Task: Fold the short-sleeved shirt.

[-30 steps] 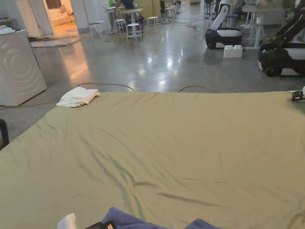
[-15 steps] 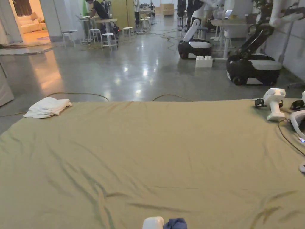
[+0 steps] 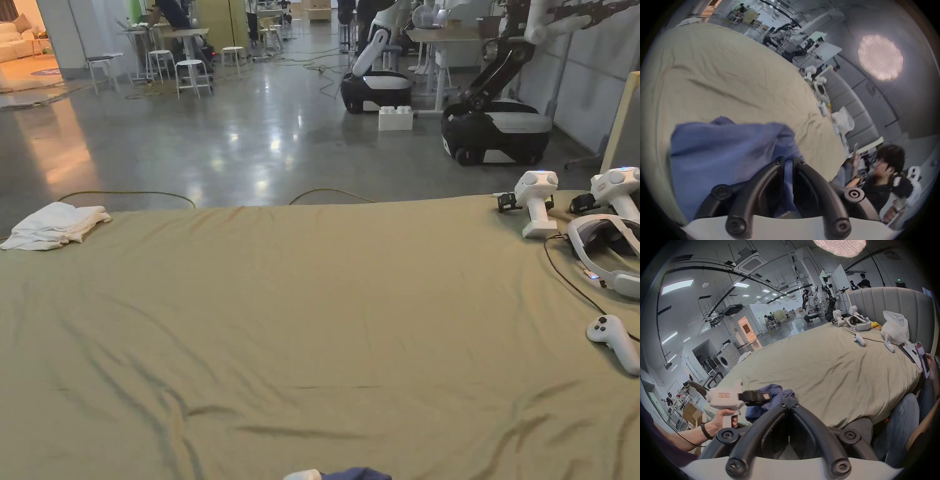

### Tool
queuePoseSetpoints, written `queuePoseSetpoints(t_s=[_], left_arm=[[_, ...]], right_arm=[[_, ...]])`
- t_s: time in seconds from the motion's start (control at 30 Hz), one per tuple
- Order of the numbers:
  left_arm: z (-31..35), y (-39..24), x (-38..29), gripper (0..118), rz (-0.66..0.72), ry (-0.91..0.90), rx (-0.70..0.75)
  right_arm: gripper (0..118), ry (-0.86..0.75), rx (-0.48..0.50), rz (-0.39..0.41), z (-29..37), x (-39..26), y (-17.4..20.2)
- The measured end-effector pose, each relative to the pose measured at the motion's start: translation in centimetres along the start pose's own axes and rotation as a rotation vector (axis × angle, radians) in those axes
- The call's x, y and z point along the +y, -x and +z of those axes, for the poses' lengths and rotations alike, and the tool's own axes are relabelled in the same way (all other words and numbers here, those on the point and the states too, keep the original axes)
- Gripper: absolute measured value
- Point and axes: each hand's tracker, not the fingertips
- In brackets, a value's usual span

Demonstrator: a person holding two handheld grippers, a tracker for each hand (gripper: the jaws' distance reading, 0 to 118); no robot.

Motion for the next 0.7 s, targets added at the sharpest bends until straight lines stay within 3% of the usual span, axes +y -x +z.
queuePoseSetpoints(t_s=[0.13, 0.27, 0.3, 0.37, 0.4, 0.57, 0.6, 0.7], left_arm=[[-4.3, -1.0, -0.6, 11, -0.028, 0.102, 0.073], [-2.8, -2.0, 0.5, 15, -0.048, 0.076, 0.056], [-1.6, -2.0, 0.7, 27, -0.049, 0.058, 0.036], [2.1, -1.6, 1.2, 82, -0.027, -0.048, -0.019], [3.7, -1.4, 1.5, 92, -0.023, -0.075, -0.037], [11.5, 1.9, 1.8, 93, -0.014, -0.221, 0.063], [12.4, 2.9, 1.5, 93, 0.007, -0.235, 0.090], [13.2, 6.7, 0.7, 93, 0.138, -0.210, 0.159]], right_arm=[[0, 0.059, -0.048, 0.073, -0.5, -0.7, 1.1], [0, 0.174, -0.051, 0.144, -3.0, -1.7, 2.3], [0, 0.191, -0.043, 0.152, -4.0, -1.8, 2.4], [0, 0.232, 0.005, 0.158, -6.7, -1.7, 2.6], [0, 0.266, 0.015, 0.152, -8.3, -1.5, 2.7], [0, 0.371, 0.156, 0.180, -16.2, -0.5, 5.1], [0, 0.401, 0.151, 0.192, -18.2, -0.6, 5.4], [0, 0.454, -0.019, 0.299, -24.3, -1.8, 5.2]])
